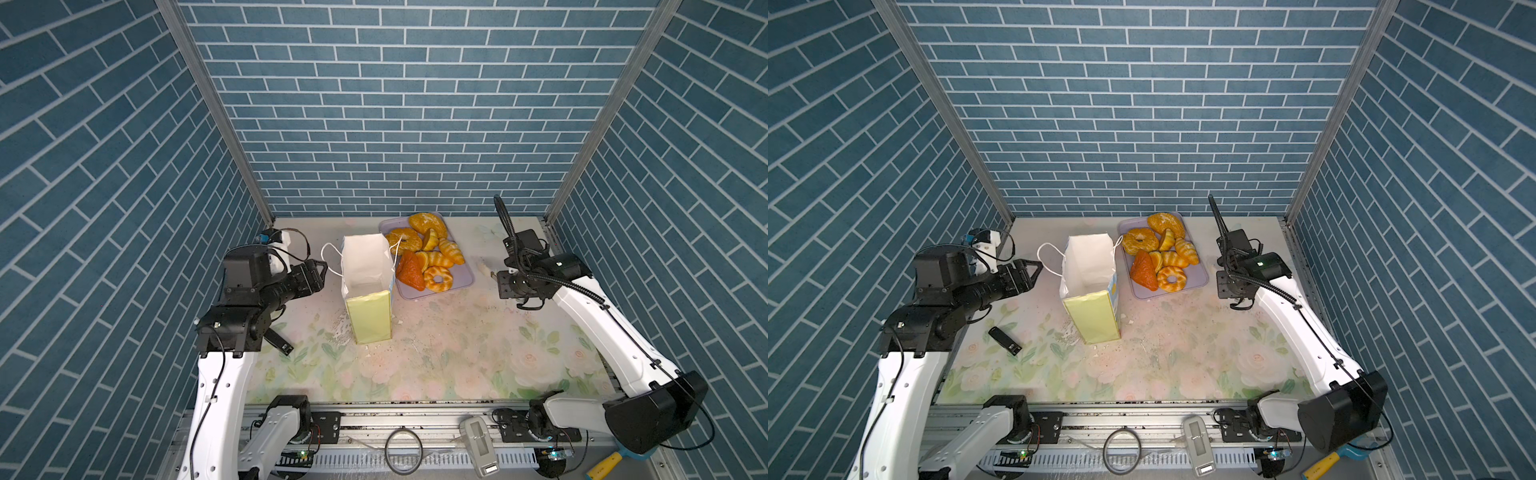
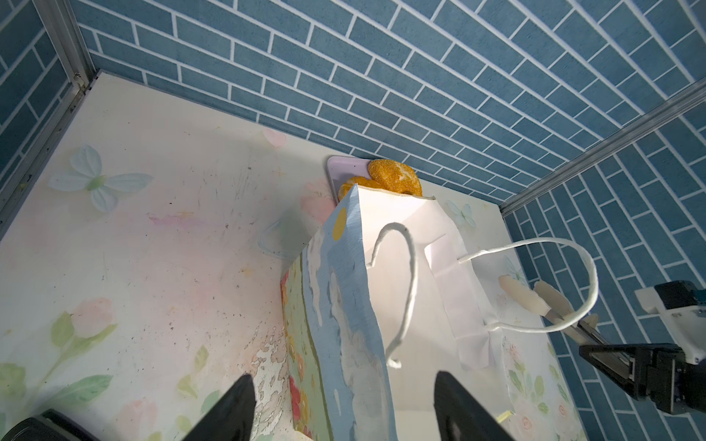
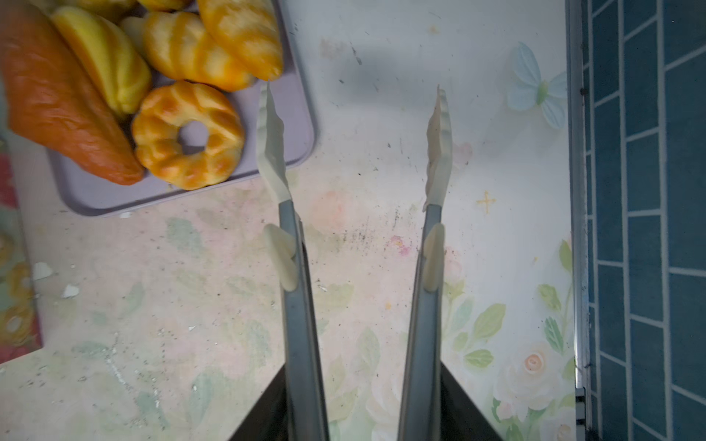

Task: Place the fake bread into the paper bag
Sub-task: 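Move the tongs with the right gripper over the bread tray toward the orange loaf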

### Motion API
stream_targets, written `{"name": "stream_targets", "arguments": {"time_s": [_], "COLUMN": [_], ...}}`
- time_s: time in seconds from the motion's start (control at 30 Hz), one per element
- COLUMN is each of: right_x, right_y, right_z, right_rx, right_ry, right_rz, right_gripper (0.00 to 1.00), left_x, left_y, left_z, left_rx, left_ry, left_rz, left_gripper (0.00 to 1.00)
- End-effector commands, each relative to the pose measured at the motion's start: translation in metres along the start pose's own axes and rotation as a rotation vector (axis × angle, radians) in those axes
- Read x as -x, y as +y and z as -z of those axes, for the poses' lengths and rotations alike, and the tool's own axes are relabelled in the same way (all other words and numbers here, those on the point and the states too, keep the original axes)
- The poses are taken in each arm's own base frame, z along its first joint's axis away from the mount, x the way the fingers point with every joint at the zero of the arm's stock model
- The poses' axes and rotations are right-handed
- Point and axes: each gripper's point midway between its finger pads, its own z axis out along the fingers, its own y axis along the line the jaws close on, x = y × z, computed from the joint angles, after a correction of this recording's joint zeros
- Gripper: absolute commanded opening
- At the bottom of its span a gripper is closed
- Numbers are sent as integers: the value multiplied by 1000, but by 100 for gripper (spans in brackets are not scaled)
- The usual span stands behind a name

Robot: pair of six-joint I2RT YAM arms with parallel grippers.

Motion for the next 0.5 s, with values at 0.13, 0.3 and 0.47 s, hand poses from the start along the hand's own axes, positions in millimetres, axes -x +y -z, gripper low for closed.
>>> {"name": "stream_targets", "arguments": {"time_s": [0.13, 0.3, 0.47], "right_x": [19, 28, 34], "right_y": [67, 108, 146], "right_z": [19, 5, -10], "right_rx": [139, 175, 239], "right_ry": [-25, -17, -31], "right_rz": [186, 272, 361], "right_gripper": [51, 50, 50], "left_x": [19, 26, 30], "left_y": [-12, -21, -29], "left_z": [17, 22, 23], "left_rx": [-12, -40, -72], "left_ry": [-70, -94, -90], "left_rz": [-24, -22, -10], "left_gripper": [75, 75, 75]}}
